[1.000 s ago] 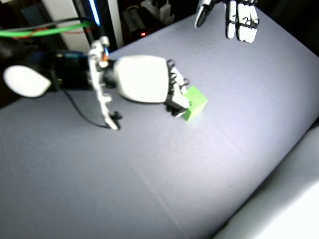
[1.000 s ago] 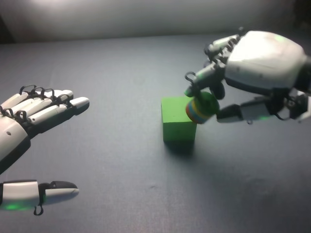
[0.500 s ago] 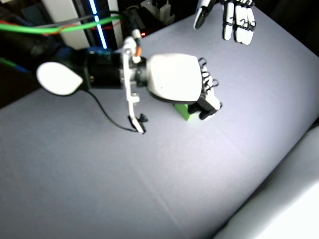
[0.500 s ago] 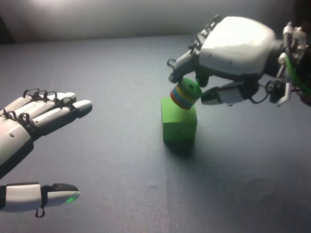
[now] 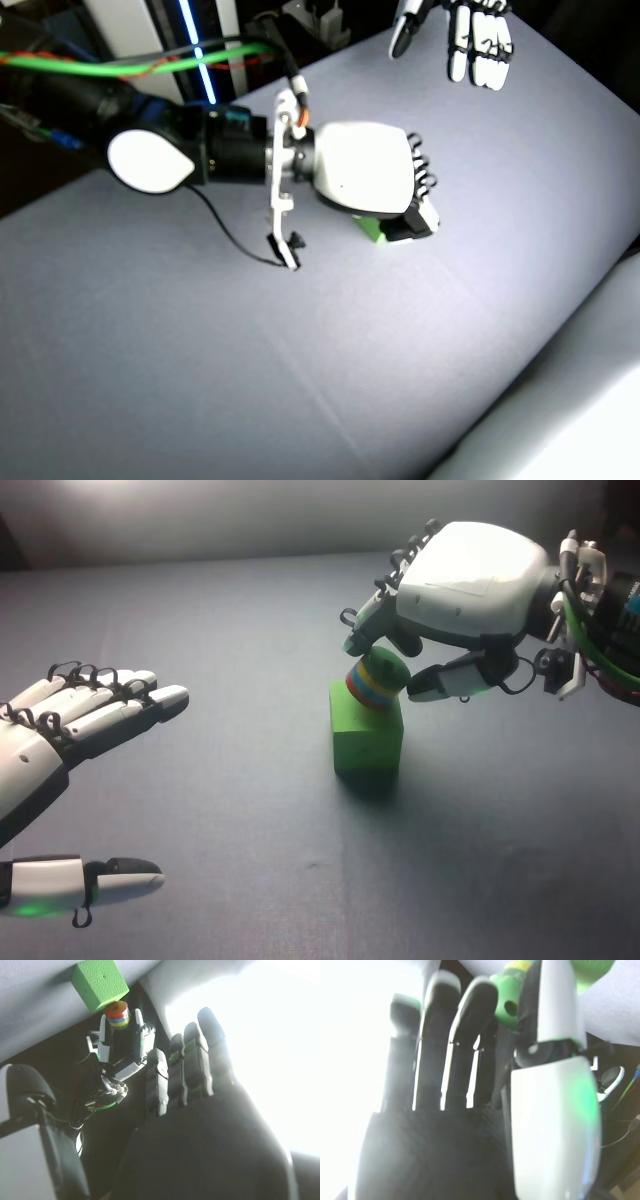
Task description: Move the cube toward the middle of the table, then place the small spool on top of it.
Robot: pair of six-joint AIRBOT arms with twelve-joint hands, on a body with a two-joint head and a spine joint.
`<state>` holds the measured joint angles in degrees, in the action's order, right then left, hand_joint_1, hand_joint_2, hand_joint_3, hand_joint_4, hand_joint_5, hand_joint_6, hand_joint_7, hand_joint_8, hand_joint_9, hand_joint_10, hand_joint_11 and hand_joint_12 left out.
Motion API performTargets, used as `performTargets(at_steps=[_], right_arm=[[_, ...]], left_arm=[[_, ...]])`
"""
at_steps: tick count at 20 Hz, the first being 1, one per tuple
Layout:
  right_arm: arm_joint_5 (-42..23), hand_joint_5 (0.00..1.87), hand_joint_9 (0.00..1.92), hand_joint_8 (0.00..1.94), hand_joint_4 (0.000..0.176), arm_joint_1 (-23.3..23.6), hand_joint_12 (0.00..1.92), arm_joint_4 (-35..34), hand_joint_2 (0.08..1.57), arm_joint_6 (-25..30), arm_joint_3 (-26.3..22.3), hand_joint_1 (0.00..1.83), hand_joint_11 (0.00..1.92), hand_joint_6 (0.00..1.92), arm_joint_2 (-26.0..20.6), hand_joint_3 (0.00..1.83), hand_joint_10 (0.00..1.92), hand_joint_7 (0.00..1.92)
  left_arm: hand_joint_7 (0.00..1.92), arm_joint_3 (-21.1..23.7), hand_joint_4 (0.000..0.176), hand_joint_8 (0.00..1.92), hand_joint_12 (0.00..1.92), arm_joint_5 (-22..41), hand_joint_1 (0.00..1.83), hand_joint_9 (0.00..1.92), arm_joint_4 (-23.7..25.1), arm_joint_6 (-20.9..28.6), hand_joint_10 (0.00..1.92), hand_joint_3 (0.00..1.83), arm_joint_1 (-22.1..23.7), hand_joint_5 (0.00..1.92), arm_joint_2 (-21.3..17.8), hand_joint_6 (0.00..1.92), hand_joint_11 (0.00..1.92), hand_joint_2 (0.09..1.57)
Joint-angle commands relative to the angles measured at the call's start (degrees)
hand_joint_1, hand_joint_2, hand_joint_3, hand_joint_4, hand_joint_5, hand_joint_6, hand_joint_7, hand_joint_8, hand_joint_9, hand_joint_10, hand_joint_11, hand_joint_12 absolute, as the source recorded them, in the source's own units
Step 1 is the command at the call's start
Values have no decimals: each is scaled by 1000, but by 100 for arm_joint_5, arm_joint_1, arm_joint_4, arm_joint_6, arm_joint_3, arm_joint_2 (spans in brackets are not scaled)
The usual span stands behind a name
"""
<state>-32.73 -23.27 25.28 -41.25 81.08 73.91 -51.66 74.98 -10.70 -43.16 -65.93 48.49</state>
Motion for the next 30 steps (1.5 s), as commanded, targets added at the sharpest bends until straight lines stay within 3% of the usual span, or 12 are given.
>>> performTargets(at_steps=[1, 4, 7, 9, 10, 12, 20, 21, 22, 23, 24, 30], right_arm=[[-377, 1342, 1023, 1000, 0, 67, 1909, -87, 979, -83, 21, 1213, 967, 340, 32, 0, 1551, 1127], [-361, 1318, 993, 1070, 0, 68, 1921, -87, 1039, -144, 17, 1287, 940, 150, 63, 0, 1563, 1099], [-361, 1120, 1080, 584, 0, 68, 1420, -88, 1025, -185, -3, 1271, 818, 645, 63, 0, 764, 1277], [-361, 1007, 1135, 700, 0, 68, 1168, -88, 1061, -185, -10, 1248, 864, 862, 63, 1, 436, 1192], [-361, 1064, 1135, 318, 0, 68, 1145, -88, 1065, -185, -13, 1162, 835, 823, 63, 0, 324, 1073], [-362, 885, 1098, 56, 0, 68, 1085, -88, 960, -186, -15, 1126, 737, 103, 63, 0, 152, 1047], [-362, 717, 1071, 0, 0, 67, 1137, -88, 908, -186, -30, 1089, 685, 0, 62, 0, 53, 891], [-363, 500, 861, 0, 40, 67, 1220, -100, 884, -186, -51, 1039, 416, 0, 58, 0, 0, 671], [-365, 500, 861, 0, 40, 67, 1220, -110, 884, -186, -56, 1039, 416, 0, 58, 0, 0, 671], [-371, 121, 525, 0, 149, 67, 1251, -122, 889, -186, -73, 1028, 67, 0, 58, 1, 0, 326], [-403, 34, 412, 0, 171, 67, 1220, -122, 879, -187, -117, 1030, 13, 0, 58, 0, 0, 212], [-1170, 0, 70, 0, 176, 39, 799, -694, 905, -320, -571, 851, 0, 0, -699, 0, 1, 0]], left_arm=[[149, -24, 105, 0, 513, 666, 795, 144, 15, 40, 2, 1, 40, 225, 27, 2, 16, 909], [151, -27, 115, 1, 517, 669, 783, 147, 15, 40, 3, 2, 43, 226, 29, 2, 27, 912], [143, -28, 115, 1, 511, 677, 797, 139, 15, 40, 0, 3, 43, 227, 30, 1, 18, 915], [153, -29, 107, 4, 513, 677, 785, 148, 15, 41, 4, 0, 43, 231, 34, 3, 25, 911], [154, -30, 109, 4, 512, 678, 791, 148, 15, 41, 3, 0, 44, 234, 36, 3, 26, 909], [154, -33, 112, 3, 512, 680, 792, 145, 14, 44, 2, 0, 44, 233, 39, 2, 22, 908], [155, -38, 103, 3, 513, 685, 800, 148, 10, 59, 3, 0, 44, 237, 52, 1, 21, 906], [155, -37, 87, 2, 511, 688, 804, 148, 2, 64, 2, 1, 44, 237, 57, 1, 22, 911], [155, -36, 87, 2, 511, 690, 804, 148, 2, 65, 2, 1, 44, 237, 57, 1, 22, 911], [148, -35, 108, 0, 509, 696, 807, 140, 2, 67, 0, 0, 43, 237, 58, 0, 20, 908], [147, -34, 111, 0, 511, 711, 811, 140, -7, 67, 1, 0, 43, 234, 61, 0, 22, 910], [143, -31, 120, 0, 509, 864, 814, 133, -91, 79, 0, 0, 20, 222, 61, 0, 7, 906]])
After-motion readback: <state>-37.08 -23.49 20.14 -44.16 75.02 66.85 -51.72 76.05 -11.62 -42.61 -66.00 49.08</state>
